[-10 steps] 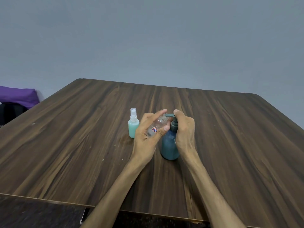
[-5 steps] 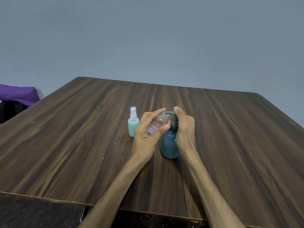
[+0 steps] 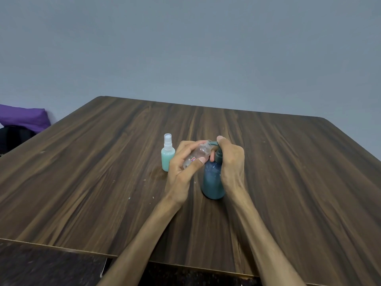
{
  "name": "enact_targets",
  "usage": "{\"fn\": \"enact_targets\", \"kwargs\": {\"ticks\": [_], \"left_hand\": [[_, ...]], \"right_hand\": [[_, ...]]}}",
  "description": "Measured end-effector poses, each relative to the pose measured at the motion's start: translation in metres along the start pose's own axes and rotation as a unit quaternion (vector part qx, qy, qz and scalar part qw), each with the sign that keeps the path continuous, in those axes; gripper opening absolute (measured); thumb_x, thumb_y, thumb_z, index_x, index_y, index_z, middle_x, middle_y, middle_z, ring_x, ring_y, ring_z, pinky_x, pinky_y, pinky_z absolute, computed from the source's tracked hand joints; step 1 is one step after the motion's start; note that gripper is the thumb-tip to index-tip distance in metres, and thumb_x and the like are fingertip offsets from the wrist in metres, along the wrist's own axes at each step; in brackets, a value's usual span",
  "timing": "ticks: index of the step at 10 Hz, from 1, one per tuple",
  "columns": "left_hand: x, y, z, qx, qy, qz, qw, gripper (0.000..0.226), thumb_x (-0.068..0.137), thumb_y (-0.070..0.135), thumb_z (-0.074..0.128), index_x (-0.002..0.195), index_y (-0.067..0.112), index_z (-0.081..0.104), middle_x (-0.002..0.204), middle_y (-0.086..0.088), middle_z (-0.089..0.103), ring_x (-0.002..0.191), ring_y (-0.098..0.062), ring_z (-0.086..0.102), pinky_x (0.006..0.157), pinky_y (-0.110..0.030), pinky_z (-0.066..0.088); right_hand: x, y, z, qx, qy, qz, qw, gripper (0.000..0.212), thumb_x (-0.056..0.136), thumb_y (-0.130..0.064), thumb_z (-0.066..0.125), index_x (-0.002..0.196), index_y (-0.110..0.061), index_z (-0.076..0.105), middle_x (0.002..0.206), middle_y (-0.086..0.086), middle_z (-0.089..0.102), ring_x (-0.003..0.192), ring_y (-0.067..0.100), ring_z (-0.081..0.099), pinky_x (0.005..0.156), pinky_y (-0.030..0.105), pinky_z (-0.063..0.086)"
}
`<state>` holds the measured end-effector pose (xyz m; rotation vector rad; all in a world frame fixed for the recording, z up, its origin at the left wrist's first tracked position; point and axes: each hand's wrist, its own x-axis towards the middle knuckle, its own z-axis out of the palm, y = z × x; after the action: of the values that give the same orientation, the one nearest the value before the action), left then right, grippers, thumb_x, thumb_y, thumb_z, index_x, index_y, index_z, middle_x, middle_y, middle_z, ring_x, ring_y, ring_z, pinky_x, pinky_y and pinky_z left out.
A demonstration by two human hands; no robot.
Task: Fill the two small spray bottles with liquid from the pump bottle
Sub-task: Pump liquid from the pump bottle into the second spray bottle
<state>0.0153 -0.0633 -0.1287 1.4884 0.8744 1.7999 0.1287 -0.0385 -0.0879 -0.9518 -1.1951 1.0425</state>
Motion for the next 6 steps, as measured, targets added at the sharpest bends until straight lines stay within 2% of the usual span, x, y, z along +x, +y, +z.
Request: {"fn": "enact_targets", "kwargs": {"ticks": [1,2,3,4,5,6], "left_hand": [[0.0005,-0.0004,0.0018,0.002,0.002,0.000,1.000,0.035,0.093,0.009,0.061,0.128,0.008,0.069,0.119,-0.012,0.063,0.114,-0.018,0.066,0.095,-0.027,0.053],[0.0013,-0.0016,-0.0009,0.013,0.001,0.008,1.000,0.036,0.092,0.013,0.066,0.128,0.007,0.069,0.118,-0.011,0.064,0.113,-0.020,0.066,0.095,-0.027,0.053],[0.0004,-0.0016,0.0006,0.007,0.004,0.005,1.000,0.035,0.093,0.014,0.066,0.128,0.012,0.069,0.119,-0.009,0.065,0.115,-0.021,0.066,0.096,-0.028,0.054],[0.0003,-0.0021,0.0002,0.010,0.007,0.007,1.000,0.035,0.093,0.010,0.066,0.127,0.012,0.069,0.119,-0.010,0.066,0.116,-0.023,0.066,0.096,-0.029,0.054],[-0.0002,-0.0010,-0.0007,0.012,0.006,0.012,1.000,0.036,0.092,0.019,0.068,0.127,0.012,0.069,0.119,-0.008,0.066,0.116,-0.025,0.066,0.097,-0.029,0.054],[-0.0003,-0.0006,0.0011,0.011,0.008,0.009,1.000,0.035,0.093,0.009,0.066,0.128,0.012,0.068,0.120,-0.011,0.067,0.116,-0.020,0.066,0.096,-0.027,0.054]], "right_hand": [[-0.0004,-0.0010,-0.0009,-0.001,-0.002,-0.010,1.000,0.040,0.085,-0.040,0.050,0.051,-0.019,0.054,0.042,-0.010,0.052,0.041,0.003,0.049,0.055,0.025,0.041],[-0.0023,0.0001,-0.0005,-0.015,-0.009,-0.038,0.999,0.038,0.086,-0.035,0.048,0.051,-0.021,0.054,0.041,-0.012,0.052,0.041,0.002,0.049,0.052,0.019,0.041],[0.0003,0.0010,0.0013,0.000,-0.018,-0.001,1.000,0.050,0.082,-0.046,0.054,0.037,-0.025,0.059,0.042,-0.010,0.052,0.042,0.004,0.049,0.056,0.028,0.042],[-0.0018,-0.0011,0.0015,-0.003,-0.020,-0.028,0.999,0.043,0.084,-0.040,0.051,0.044,-0.026,0.056,0.040,-0.011,0.051,0.041,0.003,0.049,0.052,0.021,0.041],[-0.0027,-0.0001,0.0000,-0.004,-0.016,-0.036,0.999,0.040,0.085,-0.035,0.047,0.048,-0.022,0.054,0.040,-0.011,0.051,0.040,0.002,0.049,0.050,0.016,0.040],[-0.0009,-0.0006,0.0007,0.002,-0.017,-0.015,1.000,0.052,0.085,-0.038,0.048,0.035,-0.025,0.058,0.040,-0.011,0.051,0.040,0.003,0.049,0.053,0.021,0.040]]}}
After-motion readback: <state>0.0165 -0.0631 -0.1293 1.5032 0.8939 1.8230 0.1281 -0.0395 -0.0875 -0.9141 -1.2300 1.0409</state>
